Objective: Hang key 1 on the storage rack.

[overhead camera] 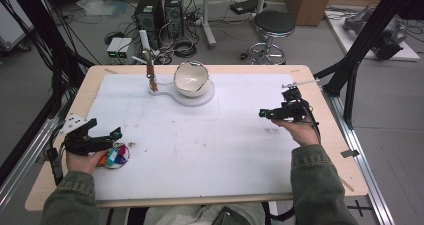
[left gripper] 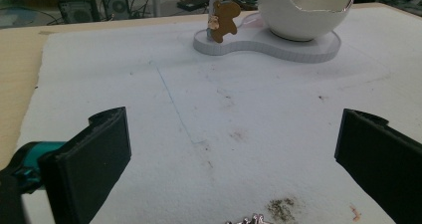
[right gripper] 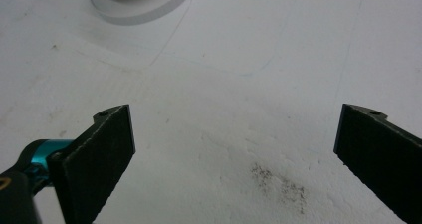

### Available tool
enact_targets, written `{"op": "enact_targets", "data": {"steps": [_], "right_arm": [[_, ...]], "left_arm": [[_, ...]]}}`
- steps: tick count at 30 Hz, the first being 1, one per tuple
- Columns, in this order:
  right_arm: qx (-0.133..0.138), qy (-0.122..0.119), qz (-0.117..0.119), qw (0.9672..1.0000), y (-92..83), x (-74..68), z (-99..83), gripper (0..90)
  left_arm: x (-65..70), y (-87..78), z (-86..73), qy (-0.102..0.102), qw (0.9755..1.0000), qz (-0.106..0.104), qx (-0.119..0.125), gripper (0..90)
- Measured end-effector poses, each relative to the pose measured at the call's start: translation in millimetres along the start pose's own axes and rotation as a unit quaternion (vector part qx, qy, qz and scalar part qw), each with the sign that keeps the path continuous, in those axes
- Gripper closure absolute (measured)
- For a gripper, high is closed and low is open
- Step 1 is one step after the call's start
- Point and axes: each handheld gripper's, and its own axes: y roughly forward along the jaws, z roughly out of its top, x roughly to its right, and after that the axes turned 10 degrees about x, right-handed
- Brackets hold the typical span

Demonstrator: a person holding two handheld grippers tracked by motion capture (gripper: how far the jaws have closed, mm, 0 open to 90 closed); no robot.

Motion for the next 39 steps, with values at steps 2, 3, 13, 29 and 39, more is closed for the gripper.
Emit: {"op": "enact_targets", "data": {"steps": [2,3,13,29,39], "right_arm": [[0.002,0.003,0.001,1.0000,-1.0,0.6,-4.7,1.8],[0.001,0.004,0.001,1.0000,-1.4,1.2,-7.2,1.8],[-0.018,0.001,-0.007,0.9998,0.6,5.6,-30.7,1.8],[0.003,0.015,-0.006,0.9999,-4.8,14.0,-72.8,1.8],[0.033,0.012,-0.015,0.9993,-10.8,17.0,-87.7,1.8]], "left_arm": [[0.1,0.2,-0.1,-0.001,1.0000,-0.001,0.000,1.7],[0.1,0.2,-0.1,0.000,1.0000,0.000,0.000,1.7],[-0.1,1.0,-0.3,-0.002,1.0000,-0.001,-0.001,1.7],[-0.2,1.2,-0.4,-0.002,1.0000,0.001,-0.003,1.7],[-0.5,1.2,-0.4,-0.004,1.0000,0.003,-0.003,1.7]]}}
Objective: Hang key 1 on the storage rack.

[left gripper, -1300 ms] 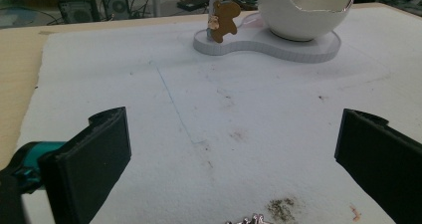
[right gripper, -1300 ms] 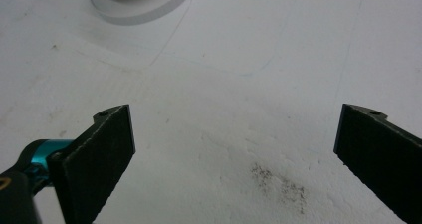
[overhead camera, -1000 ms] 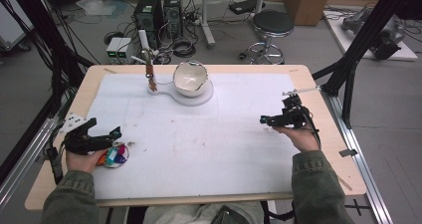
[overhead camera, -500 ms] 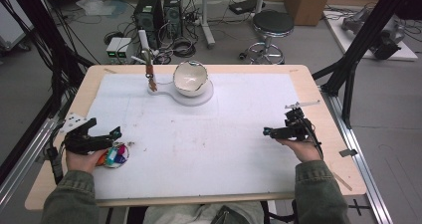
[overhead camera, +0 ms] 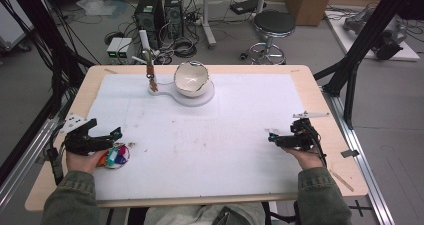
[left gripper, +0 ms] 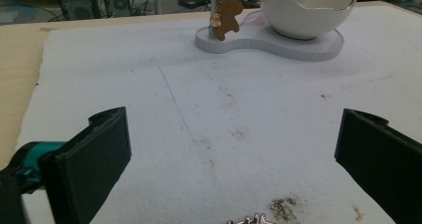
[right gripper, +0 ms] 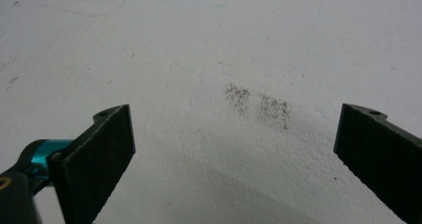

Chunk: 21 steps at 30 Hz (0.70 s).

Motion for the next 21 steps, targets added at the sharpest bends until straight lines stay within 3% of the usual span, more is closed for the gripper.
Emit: {"op": "enact_targets", "data": {"steps": [6,12,21], "right_arm": [[0.009,-0.004,-0.005,0.9999,-0.1,-1.4,-5.0,1.8],[0.035,-0.017,-0.008,0.9992,-2.2,-5.5,-10.1,1.8],[0.044,-0.029,-0.011,0.9986,-2.9,-8.4,-14.0,1.8]], "left_arm": [[0.1,0.0,0.1,-0.001,1.0000,0.000,0.000,1.7],[0.5,-1.2,0.4,0.001,1.0000,0.000,-0.002,1.7],[0.7,-1.4,0.5,0.000,1.0000,-0.003,-0.007,1.7]]}}
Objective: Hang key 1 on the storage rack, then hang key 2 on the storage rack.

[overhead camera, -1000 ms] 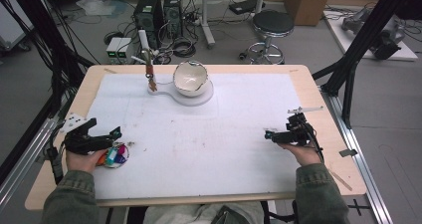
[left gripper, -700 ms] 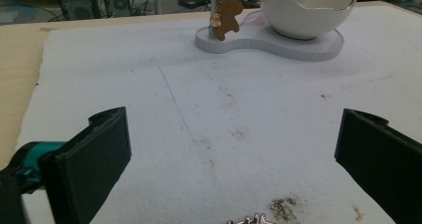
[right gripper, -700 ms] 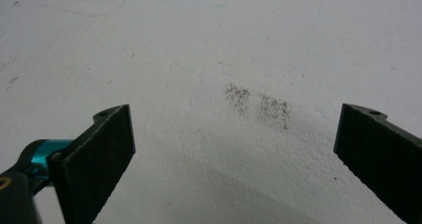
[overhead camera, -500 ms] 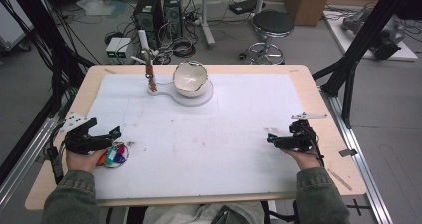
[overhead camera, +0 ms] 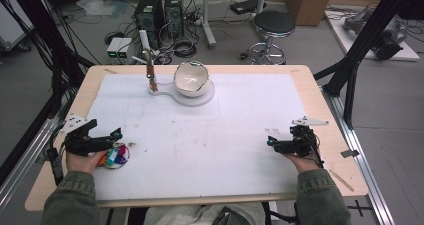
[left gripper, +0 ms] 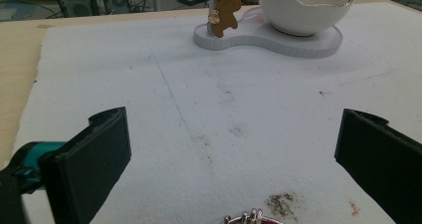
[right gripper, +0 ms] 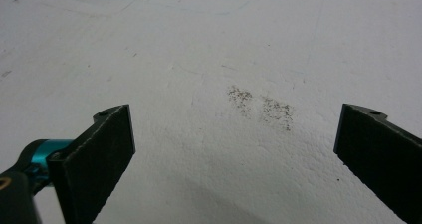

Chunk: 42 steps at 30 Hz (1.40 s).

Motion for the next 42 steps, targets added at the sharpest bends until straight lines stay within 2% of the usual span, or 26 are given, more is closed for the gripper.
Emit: {"op": "enact_targets", "data": {"steps": [5,9,16,22,24,27,32,35,36,38,42], "right_arm": [[0.009,0.000,0.000,1.0000,-1.7,0.5,0.6,1.8],[0.013,0.000,0.000,0.9999,-2.9,0.7,0.9,1.8],[0.024,-0.003,-0.001,0.9997,-4.9,0.7,1.0,1.8],[0.031,-0.004,-0.003,0.9995,-6.4,0.7,1.4,1.8],[0.033,-0.005,-0.004,0.9994,-6.6,0.7,1.4,1.8],[0.034,-0.006,-0.005,0.9994,-6.9,0.7,1.4,1.8],[0.035,-0.011,-0.007,0.9993,-6.5,-0.3,1.4,1.8],[0.035,-0.014,-0.009,0.9992,-6.6,-1.2,1.4,1.8],[0.037,-0.014,-0.009,0.9992,-6.7,-1.2,1.4,1.8],[0.042,-0.015,-0.010,0.9989,-7.7,-1.5,1.6,1.8],[0.048,-0.018,-0.013,0.9986,-9.2,-1.8,1.7,1.8]], "left_arm": [[0.0,-0.8,0.1,-0.001,1.0000,0.000,-0.004,1.7],[0.5,-1.9,0.0,-0.003,0.9998,-0.001,-0.018,1.7],[4.3,-2.1,-1.0,0.002,0.9982,-0.001,-0.060,1.7],[8.4,-1.1,-2.4,0.002,0.9947,0.000,-0.103,1.7],[10.0,-0.4,-2.7,0.001,0.9933,-0.001,-0.116,1.7],[13.5,1.8,-4.5,0.004,0.9898,-0.006,-0.142,2.6],[19.5,8.0,-9.5,0.016,0.9810,-0.013,-0.193,2.6],[22.4,9.5,-12.1,0.020,0.9767,-0.010,-0.214,2.6],[22.4,9.3,-12.3,0.024,0.9744,-0.009,-0.224,2.6],[23.5,7.9,-12.7,0.024,0.9727,-0.009,-0.231,4.9],[24.4,4.4,-13.1,0.021,0.9714,-0.001,-0.236,12.2]]}}
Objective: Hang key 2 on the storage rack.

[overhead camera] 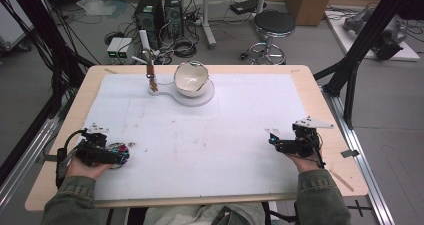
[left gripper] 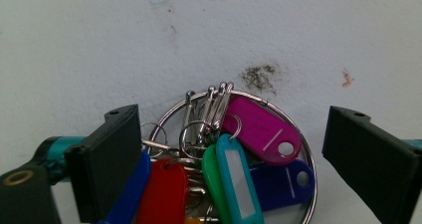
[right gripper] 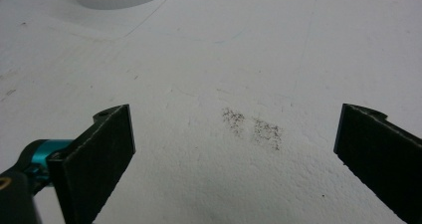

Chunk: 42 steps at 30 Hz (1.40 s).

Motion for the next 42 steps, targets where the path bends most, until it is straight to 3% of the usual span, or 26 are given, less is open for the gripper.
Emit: {"op": "enact_targets", "data": {"steps": [5,8,10,13,15,25,33,42], "right_arm": [[0.008,-0.001,-0.005,1.0000,-1.7,-0.5,0.3,1.8],[0.023,-0.003,-0.008,0.9997,-4.2,-0.3,1.2,1.8],[0.029,-0.001,-0.012,0.9995,-5.6,-0.7,1.7,1.8],[0.029,-0.001,-0.013,0.9995,-5.5,-0.7,1.6,1.8],[0.029,-0.002,-0.011,0.9995,-5.4,-1.2,1.6,1.8],[0.031,-0.004,-0.015,0.9994,-6.5,-1.4,1.4,1.8],[0.027,0.002,-0.018,0.9995,-8.0,0.4,0.1,1.8],[0.033,0.006,-0.018,0.9993,-10.5,2.4,-1.5,1.8]], "left_arm": [[0.1,-1.9,-2.0,-0.001,0.9998,0.002,-0.018,32.9],[0.9,-0.9,-3.2,-0.002,0.9997,-0.006,-0.023,55.5],[0.5,-1.1,-2.3,-0.002,0.9996,-0.011,-0.025,60.3],[-3.2,-5.2,-0.4,-0.013,0.9998,-0.013,-0.009,71.2],[-5.9,-7.5,-0.4,-0.022,0.9997,-0.006,0.008,84.8],[-1.7,-10.2,4.6,0.014,0.9995,-0.004,0.028,85.9],[-3.7,-15.2,8.0,0.004,0.9982,0.005,0.059,86.3],[-9.4,-19.8,10.7,-0.014,0.9962,-0.004,0.086,86.3]]}}
